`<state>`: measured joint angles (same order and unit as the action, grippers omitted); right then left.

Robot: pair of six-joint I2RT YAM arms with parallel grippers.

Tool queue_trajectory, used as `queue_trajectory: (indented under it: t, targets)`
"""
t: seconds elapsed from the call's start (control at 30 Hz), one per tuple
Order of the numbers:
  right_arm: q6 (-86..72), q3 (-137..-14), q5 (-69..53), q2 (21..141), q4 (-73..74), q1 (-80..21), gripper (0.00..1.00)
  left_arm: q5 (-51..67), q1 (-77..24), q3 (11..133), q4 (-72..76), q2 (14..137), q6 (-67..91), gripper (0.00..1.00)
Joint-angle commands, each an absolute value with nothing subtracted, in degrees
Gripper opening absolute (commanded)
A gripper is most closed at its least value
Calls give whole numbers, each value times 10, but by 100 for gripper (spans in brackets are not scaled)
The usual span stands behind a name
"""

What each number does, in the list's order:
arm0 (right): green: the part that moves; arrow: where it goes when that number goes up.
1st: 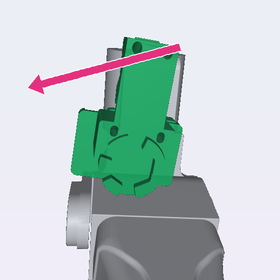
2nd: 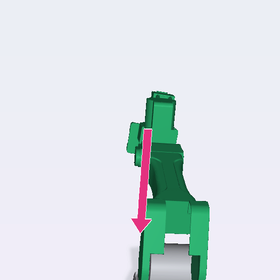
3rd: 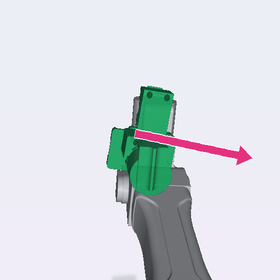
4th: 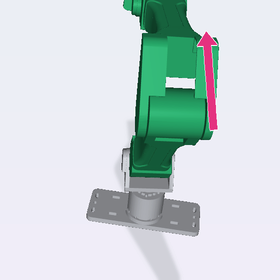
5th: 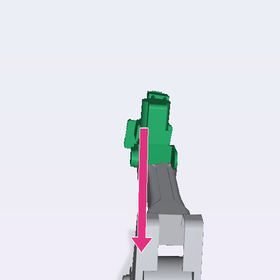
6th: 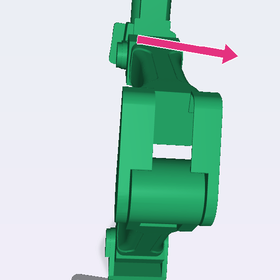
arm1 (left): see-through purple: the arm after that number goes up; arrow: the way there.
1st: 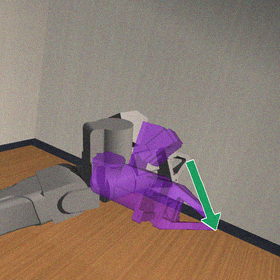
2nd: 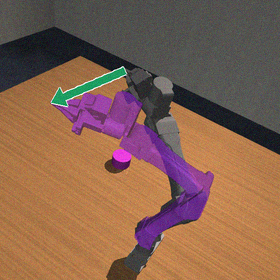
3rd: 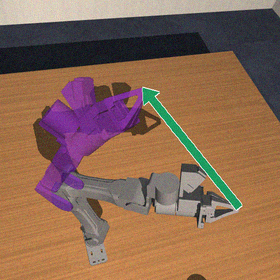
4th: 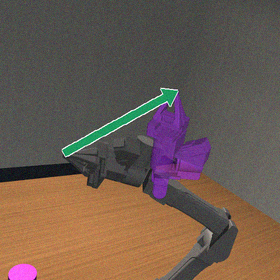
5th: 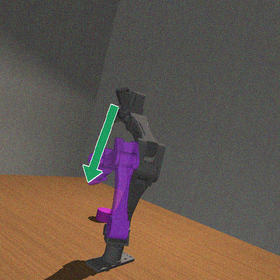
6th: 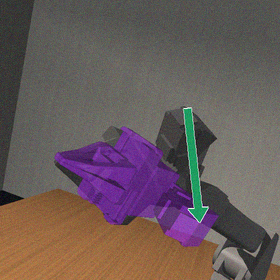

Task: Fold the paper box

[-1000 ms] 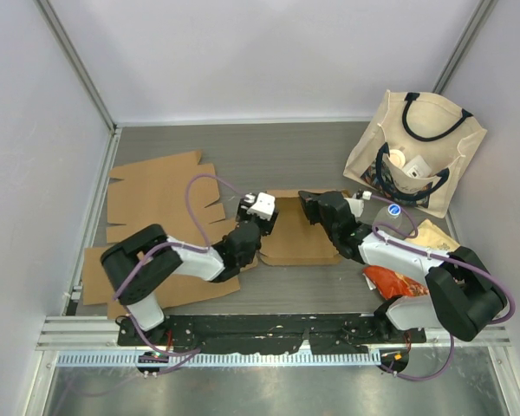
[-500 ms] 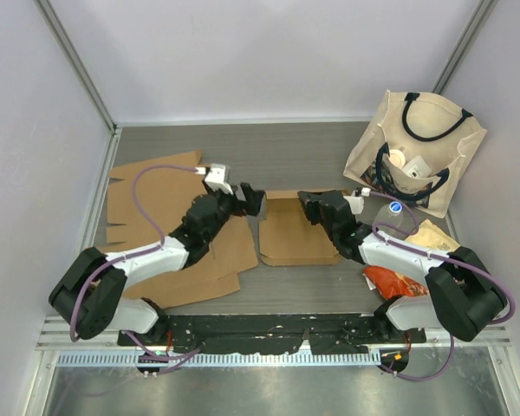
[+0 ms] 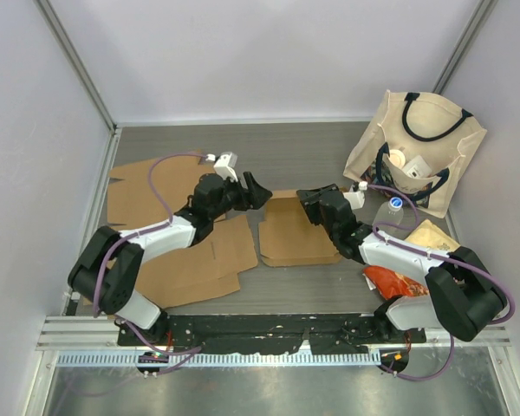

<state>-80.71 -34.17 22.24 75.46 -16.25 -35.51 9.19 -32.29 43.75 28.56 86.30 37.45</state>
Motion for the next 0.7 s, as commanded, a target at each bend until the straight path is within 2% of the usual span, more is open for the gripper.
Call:
queue_trajectory:
  t: [0.0,0.2,0.33,0.37,0.43,0.47,0.5,0.67]
  targets:
    - [-775,-342,229,753,-185,-352,40,115,-324,475,262,897,379,70]
    - [-752,-348,231,758,-186,-349,35,100,-323,475,239,905,354,62]
    - [-705,-366,225,757,-175,-348,36,99,-323,478,221,873,331,70]
    - [-694,-372,224,752,-169,-348,43,101,-323,478,219,866,326,75]
    - [-639,-390,216,742,-140,-348,52,110,-323,479,212,846,308,78]
    - [-620,-399,217,736,-101,-346,64,113,-323,482,207,839,301,79]
    - [-595,-415,208,723,-83,-342,68,119,-324,480,202,833,291,79]
    - [-429,-443,155,670,27,-300,77,95,-333,419,246,801,244,78]
